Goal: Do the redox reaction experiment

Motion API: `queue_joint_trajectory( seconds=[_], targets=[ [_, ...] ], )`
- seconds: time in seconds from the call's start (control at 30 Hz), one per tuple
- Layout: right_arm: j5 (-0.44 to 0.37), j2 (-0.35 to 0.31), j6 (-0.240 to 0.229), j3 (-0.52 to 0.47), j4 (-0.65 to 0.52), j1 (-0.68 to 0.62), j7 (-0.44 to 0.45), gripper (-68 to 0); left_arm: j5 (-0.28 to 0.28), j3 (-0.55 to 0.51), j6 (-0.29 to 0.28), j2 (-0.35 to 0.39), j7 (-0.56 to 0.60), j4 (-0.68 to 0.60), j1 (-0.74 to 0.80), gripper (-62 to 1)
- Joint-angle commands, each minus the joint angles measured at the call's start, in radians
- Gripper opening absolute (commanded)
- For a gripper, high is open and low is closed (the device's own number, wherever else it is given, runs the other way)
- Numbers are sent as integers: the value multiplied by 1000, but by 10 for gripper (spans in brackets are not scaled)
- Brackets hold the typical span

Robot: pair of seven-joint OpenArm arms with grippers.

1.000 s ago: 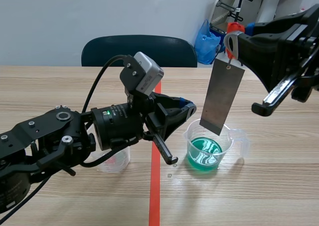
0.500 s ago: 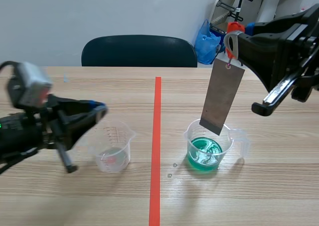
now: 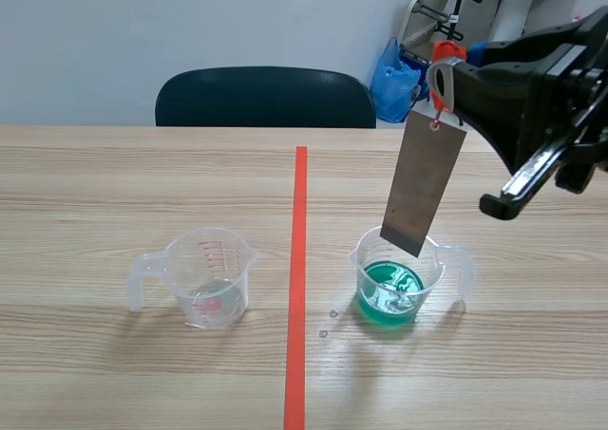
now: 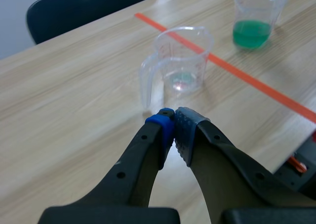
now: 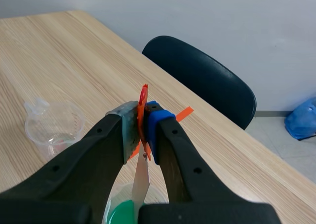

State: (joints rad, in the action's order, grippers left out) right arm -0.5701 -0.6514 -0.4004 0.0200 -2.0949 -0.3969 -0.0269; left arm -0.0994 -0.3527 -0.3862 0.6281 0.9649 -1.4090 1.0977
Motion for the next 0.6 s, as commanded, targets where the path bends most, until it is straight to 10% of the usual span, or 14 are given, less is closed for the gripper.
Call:
queue_joint_trajectory(
  seconds=[0.0,0.33,0.57],
  targets=[
    [-14,-10,6,-8,-18,11,19,-669,19,-19,0,-52,58,-6,29,-582],
    [-14,-10,6,-8,-18,11,19,-669,214,-205,3,-284,357,-6,219,-541],
    [-14,-10,6,-8,-18,11,19,-669,188,-250,3,-351,407,10,219,14]
  ],
)
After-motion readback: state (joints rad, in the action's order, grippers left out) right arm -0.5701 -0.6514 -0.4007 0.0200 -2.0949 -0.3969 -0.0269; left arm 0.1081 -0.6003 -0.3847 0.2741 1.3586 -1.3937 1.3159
